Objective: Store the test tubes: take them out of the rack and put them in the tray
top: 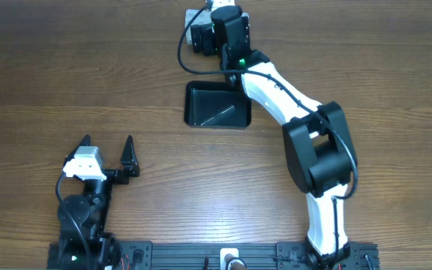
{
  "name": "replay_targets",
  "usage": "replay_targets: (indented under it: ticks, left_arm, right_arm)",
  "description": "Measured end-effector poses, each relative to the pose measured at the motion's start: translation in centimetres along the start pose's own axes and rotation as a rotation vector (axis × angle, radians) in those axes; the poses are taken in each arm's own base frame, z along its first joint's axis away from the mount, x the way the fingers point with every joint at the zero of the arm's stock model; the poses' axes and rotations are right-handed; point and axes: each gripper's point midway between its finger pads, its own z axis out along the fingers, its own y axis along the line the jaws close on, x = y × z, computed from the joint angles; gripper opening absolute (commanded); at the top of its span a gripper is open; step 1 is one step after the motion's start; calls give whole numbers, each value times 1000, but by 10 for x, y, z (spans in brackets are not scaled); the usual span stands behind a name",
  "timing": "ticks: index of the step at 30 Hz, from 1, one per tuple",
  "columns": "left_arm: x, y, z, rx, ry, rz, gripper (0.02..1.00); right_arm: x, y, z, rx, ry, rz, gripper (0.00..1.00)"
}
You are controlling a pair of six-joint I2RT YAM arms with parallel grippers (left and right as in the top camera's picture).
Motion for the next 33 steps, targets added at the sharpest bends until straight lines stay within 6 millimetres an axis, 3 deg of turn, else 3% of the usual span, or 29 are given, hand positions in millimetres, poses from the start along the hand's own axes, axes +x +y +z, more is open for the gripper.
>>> replay_targets:
  ticks: [13,21,33]
  left_arm:
    - [0,0,0,0,0,0,1000]
    - [0,0,0,0,0,0,1000]
    - [0,0,0,0,0,0,1000]
  right_arm:
    - [1,-9,25,59,-59,15,974]
    - [-2,-12,28,78,-83,22,803]
    - [4,-18,33,107,-80,21,660]
